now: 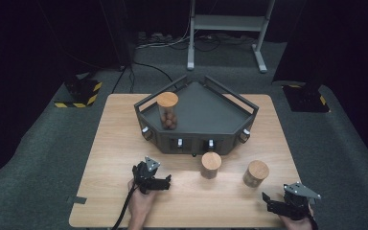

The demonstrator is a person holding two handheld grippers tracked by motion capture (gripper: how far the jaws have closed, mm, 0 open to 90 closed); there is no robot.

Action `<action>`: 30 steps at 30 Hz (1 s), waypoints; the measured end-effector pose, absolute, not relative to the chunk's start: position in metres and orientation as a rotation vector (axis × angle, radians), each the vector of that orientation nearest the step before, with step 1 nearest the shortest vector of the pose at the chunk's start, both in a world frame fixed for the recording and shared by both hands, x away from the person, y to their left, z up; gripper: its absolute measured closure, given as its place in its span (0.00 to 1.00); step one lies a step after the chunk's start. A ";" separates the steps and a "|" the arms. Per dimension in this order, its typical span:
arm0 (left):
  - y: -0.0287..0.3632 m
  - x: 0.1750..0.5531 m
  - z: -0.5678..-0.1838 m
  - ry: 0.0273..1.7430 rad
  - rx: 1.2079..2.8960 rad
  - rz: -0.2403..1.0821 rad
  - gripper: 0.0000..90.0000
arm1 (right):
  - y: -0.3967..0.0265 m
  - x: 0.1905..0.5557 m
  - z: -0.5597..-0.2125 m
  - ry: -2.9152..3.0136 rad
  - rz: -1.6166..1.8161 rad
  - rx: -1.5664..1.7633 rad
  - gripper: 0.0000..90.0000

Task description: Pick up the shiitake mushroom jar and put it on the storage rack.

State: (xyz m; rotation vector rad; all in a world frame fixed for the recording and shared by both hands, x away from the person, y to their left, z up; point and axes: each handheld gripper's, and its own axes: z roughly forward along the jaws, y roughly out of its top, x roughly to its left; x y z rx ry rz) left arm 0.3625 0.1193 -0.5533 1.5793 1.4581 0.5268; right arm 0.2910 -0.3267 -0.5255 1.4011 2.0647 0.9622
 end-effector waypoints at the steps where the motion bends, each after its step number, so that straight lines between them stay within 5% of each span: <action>1: 0.119 0.362 -0.553 1.458 1.578 0.527 0.02 | -0.325 0.289 -0.526 2.072 0.969 1.399 0.09; 30: 0.119 0.362 -0.553 1.459 1.579 0.528 0.02 | -0.279 0.264 -0.524 2.228 1.113 1.246 0.15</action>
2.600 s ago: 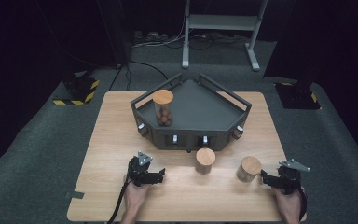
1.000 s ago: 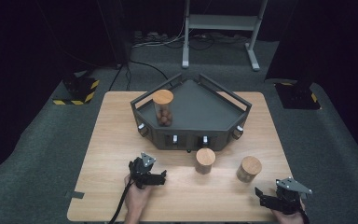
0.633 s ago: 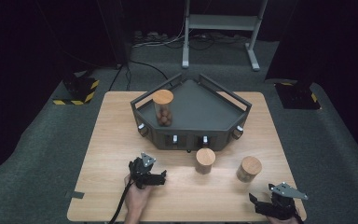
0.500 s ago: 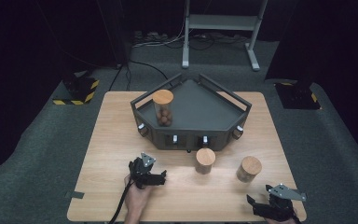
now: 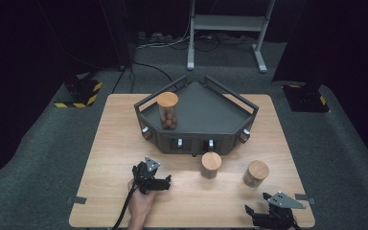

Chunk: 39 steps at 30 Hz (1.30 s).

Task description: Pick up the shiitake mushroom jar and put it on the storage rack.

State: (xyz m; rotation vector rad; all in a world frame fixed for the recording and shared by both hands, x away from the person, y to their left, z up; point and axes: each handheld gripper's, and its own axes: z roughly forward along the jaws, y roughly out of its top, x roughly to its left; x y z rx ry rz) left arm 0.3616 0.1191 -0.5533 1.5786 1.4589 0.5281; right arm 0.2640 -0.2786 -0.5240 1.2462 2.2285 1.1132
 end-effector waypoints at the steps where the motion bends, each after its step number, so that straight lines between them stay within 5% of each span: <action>1: 0.119 0.362 -0.553 1.458 1.581 0.528 0.02 | -0.277 0.264 -0.524 2.234 1.120 1.239 0.15; 39: 0.119 0.361 -0.553 1.458 1.581 0.527 0.02 | -0.202 0.296 -0.508 2.241 1.185 1.152 0.16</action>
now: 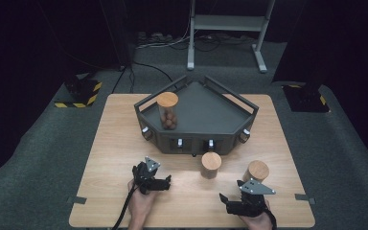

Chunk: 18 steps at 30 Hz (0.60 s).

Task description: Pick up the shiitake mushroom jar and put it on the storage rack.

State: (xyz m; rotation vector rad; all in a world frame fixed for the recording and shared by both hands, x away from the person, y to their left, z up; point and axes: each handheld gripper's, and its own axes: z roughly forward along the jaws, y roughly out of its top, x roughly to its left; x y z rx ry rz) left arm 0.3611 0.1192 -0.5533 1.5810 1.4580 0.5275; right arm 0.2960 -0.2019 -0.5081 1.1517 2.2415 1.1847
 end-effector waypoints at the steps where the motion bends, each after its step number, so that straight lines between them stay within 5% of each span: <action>1: 0.119 0.361 -0.553 1.458 1.580 0.527 0.02 | -0.200 0.298 -0.508 2.239 1.183 1.151 0.16; 18: 0.119 0.360 -0.553 1.454 1.584 0.526 0.02 | -0.179 0.318 -0.511 2.196 1.146 1.180 0.16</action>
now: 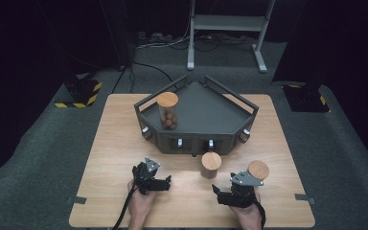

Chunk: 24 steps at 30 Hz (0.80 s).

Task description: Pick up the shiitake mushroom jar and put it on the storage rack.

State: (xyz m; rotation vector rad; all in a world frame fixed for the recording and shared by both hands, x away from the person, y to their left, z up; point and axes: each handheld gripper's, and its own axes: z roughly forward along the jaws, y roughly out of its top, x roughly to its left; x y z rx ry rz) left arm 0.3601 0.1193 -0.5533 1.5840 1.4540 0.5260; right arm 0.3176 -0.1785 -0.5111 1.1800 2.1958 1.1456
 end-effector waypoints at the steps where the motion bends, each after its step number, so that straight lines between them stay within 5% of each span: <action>1: 0.119 0.360 -0.553 1.454 1.583 0.526 0.02 | -0.178 0.318 -0.511 2.192 1.144 1.184 0.16; 24: 0.119 0.360 -0.553 1.453 1.584 0.526 0.02 | -0.158 0.345 -0.519 2.153 1.110 1.263 0.17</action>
